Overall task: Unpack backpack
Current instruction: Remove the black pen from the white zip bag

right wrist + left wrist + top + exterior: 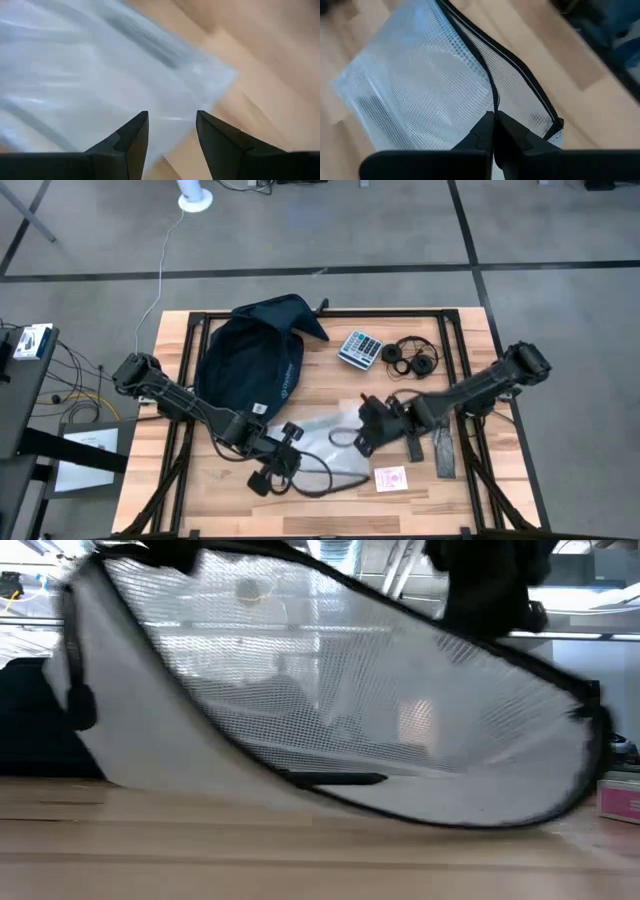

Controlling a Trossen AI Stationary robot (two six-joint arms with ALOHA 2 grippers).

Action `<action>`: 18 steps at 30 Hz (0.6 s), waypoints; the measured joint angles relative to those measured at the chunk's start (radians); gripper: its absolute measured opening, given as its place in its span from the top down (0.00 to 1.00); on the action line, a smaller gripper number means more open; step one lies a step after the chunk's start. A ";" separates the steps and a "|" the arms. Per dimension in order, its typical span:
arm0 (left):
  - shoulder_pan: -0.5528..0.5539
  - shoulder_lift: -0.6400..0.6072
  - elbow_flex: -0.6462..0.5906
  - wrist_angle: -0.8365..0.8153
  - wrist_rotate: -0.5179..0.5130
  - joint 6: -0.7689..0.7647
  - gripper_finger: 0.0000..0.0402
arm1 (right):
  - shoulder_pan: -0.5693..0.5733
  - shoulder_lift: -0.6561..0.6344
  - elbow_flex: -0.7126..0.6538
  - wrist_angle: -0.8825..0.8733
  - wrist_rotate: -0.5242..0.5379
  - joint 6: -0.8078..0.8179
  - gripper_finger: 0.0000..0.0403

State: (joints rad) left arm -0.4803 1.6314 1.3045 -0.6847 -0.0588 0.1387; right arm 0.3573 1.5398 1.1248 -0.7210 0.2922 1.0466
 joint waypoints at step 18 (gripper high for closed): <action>0.010 0.000 0.000 0.011 0.003 -0.393 1.00 | -0.344 0.140 0.000 0.073 -0.431 -0.839 0.61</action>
State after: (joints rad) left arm -0.4706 1.6310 1.3041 -0.6736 -0.0559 -0.2541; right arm 0.0132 1.6798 1.1248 -0.6483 -0.1390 0.2079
